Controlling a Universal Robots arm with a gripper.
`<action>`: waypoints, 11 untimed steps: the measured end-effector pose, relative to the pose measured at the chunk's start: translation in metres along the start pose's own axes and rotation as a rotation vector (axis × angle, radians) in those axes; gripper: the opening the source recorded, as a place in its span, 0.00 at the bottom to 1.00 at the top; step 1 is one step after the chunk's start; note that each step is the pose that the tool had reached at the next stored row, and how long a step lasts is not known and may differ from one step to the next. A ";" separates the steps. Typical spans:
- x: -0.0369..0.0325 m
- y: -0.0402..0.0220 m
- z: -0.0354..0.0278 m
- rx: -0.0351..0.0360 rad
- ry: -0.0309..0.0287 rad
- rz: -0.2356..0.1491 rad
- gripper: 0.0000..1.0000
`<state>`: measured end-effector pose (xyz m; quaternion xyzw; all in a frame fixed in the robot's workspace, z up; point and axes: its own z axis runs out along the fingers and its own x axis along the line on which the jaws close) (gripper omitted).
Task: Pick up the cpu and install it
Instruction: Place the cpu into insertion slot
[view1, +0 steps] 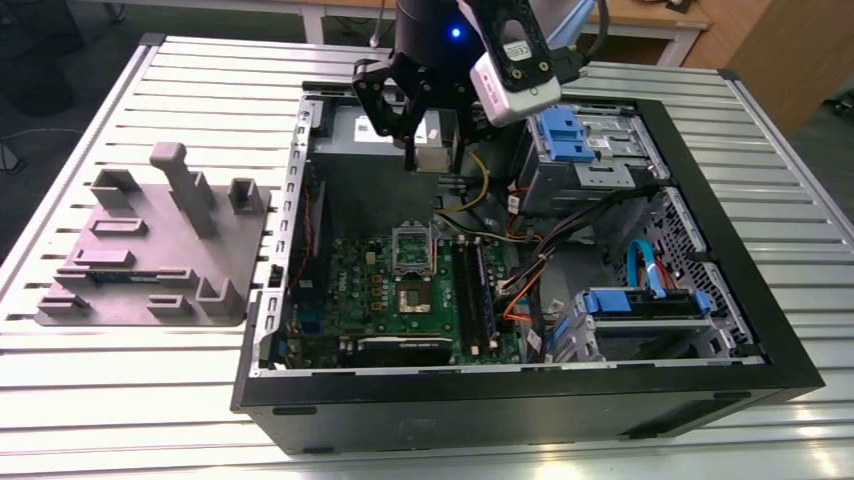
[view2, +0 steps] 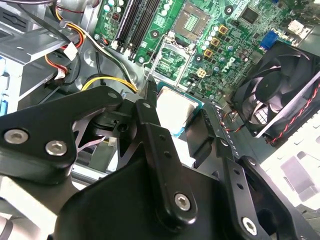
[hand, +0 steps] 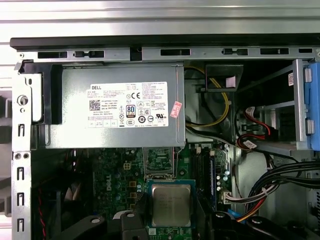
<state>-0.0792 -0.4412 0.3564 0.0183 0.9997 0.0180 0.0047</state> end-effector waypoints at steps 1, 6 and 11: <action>0.0000 0.0000 0.0000 -0.0001 0.0000 0.000 0.47; 0.0000 -0.0005 0.0007 -0.0002 -0.0001 0.000 0.47; -0.0001 -0.0050 0.0044 -0.0002 -0.0001 0.000 0.47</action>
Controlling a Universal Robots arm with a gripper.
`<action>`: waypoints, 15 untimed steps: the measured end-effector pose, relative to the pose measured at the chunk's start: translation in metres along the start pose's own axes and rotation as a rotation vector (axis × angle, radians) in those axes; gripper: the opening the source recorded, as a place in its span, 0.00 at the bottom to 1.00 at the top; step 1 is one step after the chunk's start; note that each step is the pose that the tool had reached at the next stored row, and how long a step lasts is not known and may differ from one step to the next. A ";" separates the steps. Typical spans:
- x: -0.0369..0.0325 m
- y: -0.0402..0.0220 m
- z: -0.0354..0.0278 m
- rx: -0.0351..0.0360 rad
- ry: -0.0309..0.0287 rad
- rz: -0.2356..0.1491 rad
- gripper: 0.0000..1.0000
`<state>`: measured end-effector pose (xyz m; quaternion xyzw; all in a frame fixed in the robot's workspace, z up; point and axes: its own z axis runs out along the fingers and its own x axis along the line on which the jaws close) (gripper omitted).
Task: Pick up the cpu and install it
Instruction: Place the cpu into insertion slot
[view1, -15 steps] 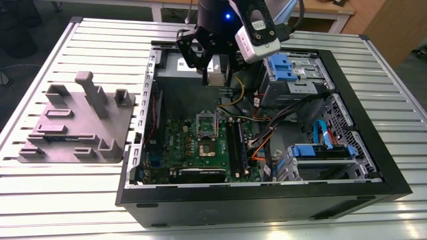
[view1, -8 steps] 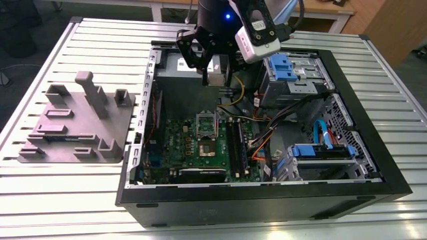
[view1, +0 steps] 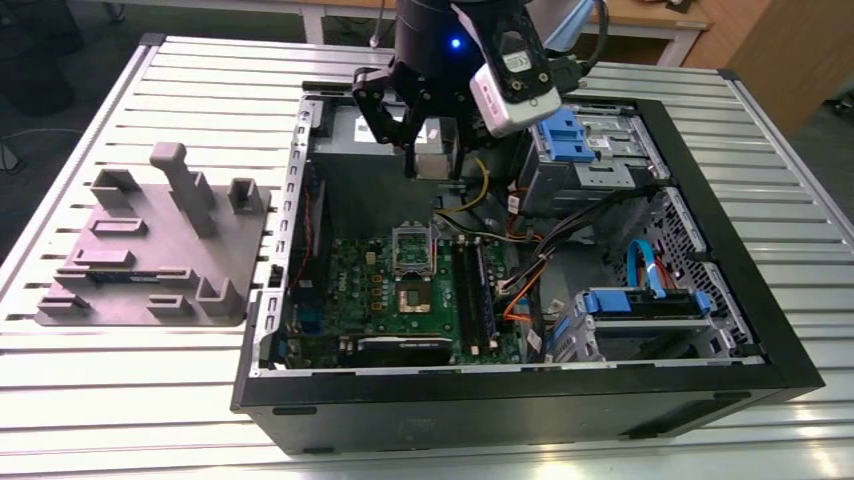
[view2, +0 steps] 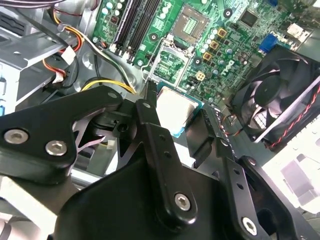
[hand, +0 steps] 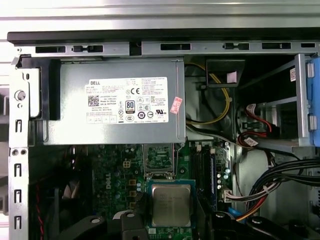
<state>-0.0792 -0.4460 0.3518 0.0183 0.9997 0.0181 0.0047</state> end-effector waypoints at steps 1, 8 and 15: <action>0.0000 -0.0011 0.0009 0.0002 0.0001 0.000 0.47; 0.0000 -0.0056 0.0124 0.0002 0.0000 0.000 0.47; 0.0000 -0.0059 0.0197 0.0002 0.0001 -0.001 0.47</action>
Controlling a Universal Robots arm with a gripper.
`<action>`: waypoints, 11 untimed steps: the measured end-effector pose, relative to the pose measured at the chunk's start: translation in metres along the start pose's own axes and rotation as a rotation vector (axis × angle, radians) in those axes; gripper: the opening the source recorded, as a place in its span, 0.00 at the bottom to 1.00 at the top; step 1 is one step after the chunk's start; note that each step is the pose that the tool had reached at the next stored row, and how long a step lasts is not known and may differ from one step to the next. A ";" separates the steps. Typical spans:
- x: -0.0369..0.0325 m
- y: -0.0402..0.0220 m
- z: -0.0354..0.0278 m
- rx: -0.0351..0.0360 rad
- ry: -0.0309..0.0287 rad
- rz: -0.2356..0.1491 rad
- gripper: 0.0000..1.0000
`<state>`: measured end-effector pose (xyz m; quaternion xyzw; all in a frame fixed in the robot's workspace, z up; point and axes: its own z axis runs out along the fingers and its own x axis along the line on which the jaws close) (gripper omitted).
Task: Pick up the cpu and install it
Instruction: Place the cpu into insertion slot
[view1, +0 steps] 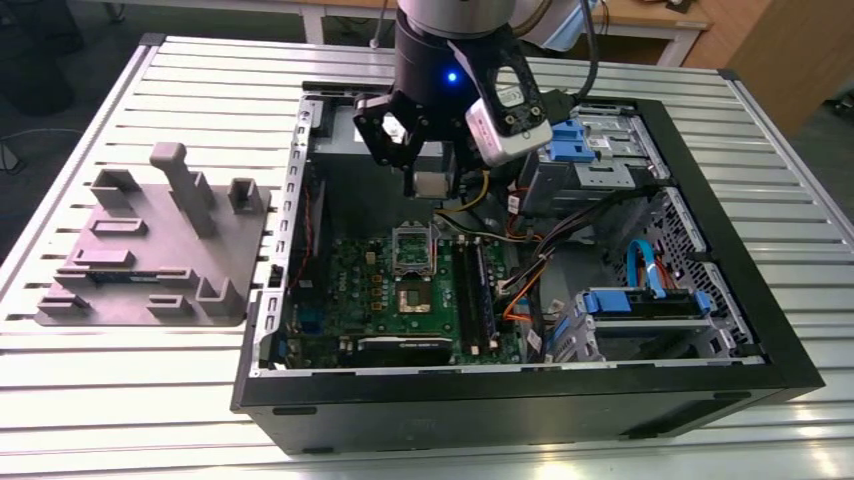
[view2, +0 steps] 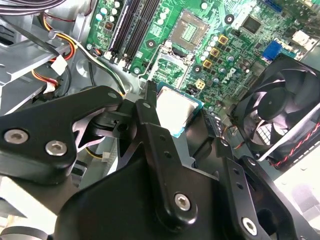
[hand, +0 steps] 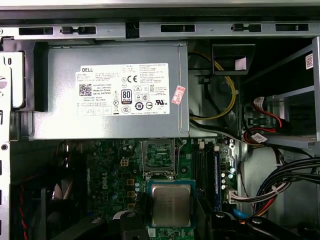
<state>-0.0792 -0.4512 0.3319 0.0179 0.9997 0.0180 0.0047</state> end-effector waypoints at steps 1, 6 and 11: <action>0.0000 0.0000 0.0001 0.0000 0.0000 0.000 0.47; 0.0000 0.0000 0.0002 0.0000 0.0000 0.000 0.47; 0.0000 0.0000 0.0012 -0.0005 -0.0003 0.000 0.47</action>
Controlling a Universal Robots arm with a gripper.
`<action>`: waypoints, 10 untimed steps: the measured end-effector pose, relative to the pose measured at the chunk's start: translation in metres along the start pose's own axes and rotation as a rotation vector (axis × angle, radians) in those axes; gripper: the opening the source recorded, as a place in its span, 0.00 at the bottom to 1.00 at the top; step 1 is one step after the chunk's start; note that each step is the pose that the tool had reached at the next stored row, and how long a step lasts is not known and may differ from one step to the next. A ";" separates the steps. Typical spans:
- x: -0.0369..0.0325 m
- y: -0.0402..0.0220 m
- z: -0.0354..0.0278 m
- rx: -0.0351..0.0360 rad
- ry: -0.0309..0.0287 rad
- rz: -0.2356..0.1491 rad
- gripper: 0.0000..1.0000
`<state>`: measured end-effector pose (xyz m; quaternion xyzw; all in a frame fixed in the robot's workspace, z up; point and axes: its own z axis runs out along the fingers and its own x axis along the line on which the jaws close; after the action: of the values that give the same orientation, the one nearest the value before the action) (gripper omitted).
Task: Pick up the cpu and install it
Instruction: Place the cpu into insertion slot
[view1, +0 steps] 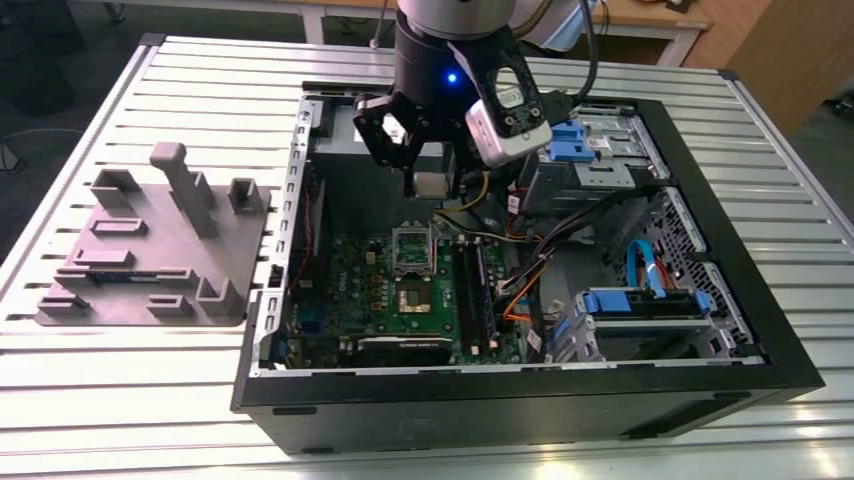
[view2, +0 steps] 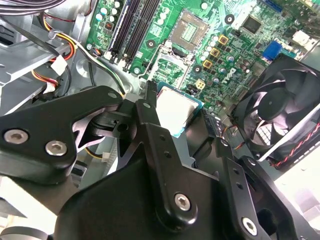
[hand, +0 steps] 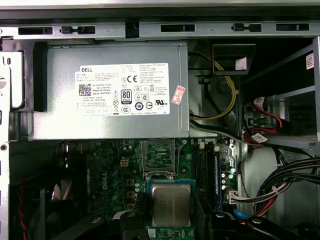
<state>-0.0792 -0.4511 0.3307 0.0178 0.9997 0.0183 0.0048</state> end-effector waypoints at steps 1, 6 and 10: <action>0.0000 -0.0001 0.0008 0.0001 0.0001 -0.002 0.47; -0.0001 -0.0040 0.0046 0.0002 0.0011 -0.024 0.47; -0.0002 -0.0071 0.0091 0.0002 0.0013 -0.026 0.47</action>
<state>-0.0791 -0.4579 0.3214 0.0047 0.9998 0.0181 0.0044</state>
